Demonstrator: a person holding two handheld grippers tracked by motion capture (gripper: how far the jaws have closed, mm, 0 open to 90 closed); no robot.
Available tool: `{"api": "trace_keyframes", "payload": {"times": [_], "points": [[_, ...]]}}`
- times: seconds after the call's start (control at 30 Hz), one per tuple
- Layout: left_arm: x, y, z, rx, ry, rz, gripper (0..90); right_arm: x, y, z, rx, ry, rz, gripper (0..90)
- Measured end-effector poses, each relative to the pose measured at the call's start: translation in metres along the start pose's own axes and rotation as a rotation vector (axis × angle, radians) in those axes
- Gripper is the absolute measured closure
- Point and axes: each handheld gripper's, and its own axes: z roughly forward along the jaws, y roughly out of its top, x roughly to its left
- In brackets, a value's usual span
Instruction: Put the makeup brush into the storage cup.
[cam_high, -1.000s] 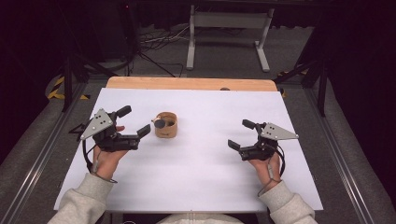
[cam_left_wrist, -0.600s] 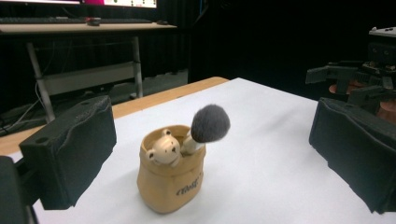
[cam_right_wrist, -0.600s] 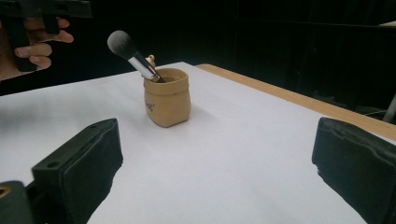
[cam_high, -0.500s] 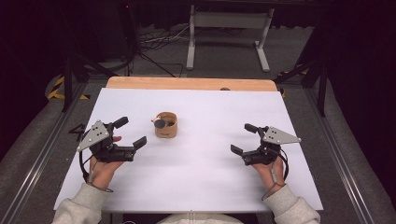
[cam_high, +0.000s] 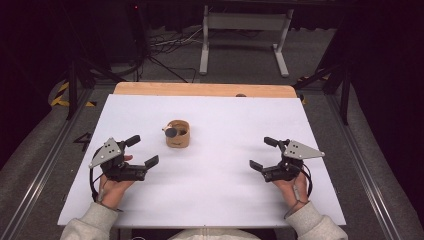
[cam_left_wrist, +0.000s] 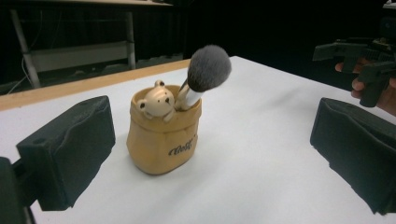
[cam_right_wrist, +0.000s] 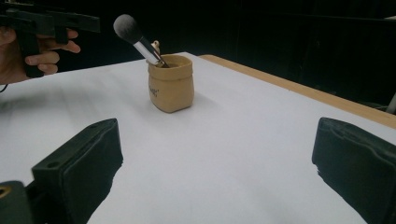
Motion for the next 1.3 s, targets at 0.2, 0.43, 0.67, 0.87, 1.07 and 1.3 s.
{"api": "trace_keyframes", "payload": {"times": [0.2,0.43,0.67,0.87,1.07,1.3], "points": [[0.001,-0.009,0.003,0.009,-0.004,-0.023,0.5,0.001,-0.003,0.0,0.005,0.004,-0.012,1.9],[0.006,-0.019,0.008,0.026,0.003,-0.048,0.6,0.008,-0.004,0.002,-0.004,0.027,-0.066,1.9],[0.006,-0.026,0.01,0.039,0.009,-0.043,0.8,0.011,-0.009,0.005,0.001,0.036,-0.079,1.9],[0.005,-0.028,0.01,0.044,-0.002,-0.03,0.3,0.009,-0.014,0.006,0.004,0.035,-0.058,1.9],[0.003,-0.029,0.008,0.035,-0.016,-0.015,0.2,0.007,-0.016,0.007,0.005,0.033,-0.056,1.9],[0.002,-0.029,0.007,0.027,-0.013,-0.012,0.2,0.006,-0.016,0.007,0.004,0.033,-0.052,1.9]]}}
